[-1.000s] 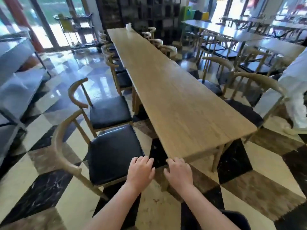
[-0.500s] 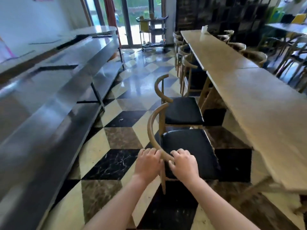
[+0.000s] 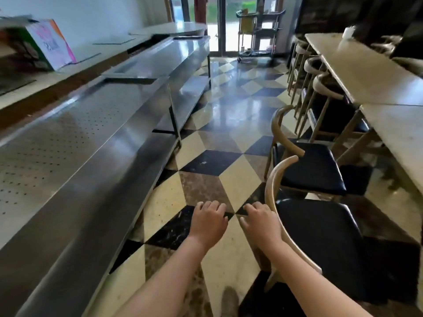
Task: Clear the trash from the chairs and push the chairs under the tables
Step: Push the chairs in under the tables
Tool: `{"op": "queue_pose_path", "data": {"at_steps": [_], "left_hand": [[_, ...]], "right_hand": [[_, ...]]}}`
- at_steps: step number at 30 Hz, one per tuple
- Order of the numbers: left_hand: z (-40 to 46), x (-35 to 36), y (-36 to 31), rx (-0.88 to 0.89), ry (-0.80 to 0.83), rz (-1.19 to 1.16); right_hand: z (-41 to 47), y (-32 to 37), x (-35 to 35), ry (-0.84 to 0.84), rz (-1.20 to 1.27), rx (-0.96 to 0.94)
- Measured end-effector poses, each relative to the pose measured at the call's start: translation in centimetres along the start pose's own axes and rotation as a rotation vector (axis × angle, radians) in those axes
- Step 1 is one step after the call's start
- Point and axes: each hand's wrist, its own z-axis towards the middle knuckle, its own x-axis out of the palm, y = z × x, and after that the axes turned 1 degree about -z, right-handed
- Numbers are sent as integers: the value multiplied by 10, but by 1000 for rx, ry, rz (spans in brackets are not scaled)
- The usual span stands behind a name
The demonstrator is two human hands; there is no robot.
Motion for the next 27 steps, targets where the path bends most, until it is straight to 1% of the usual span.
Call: {"op": "queue_pose_path", "data": {"at_steps": [5, 8, 11, 14, 17, 21, 27], "left_hand": [[83, 1, 48, -31, 20, 15], [133, -3, 77, -35, -7, 16], [178, -2, 105, -53, -20, 5], [221, 10, 126, -39, 8, -6], [271, 26, 143, 21, 2, -43], [351, 43, 168, 145, 16, -68], [479, 38, 211, 347, 51, -41]], "right_hand": [[102, 13, 18, 15, 23, -13], [163, 21, 23, 4, 29, -5], [212, 23, 30, 11, 27, 20], [253, 17, 40, 33, 6, 66], [299, 11, 51, 36, -25, 118], [368, 5, 63, 0, -64, 213], [463, 2, 58, -51, -78, 423]]}}
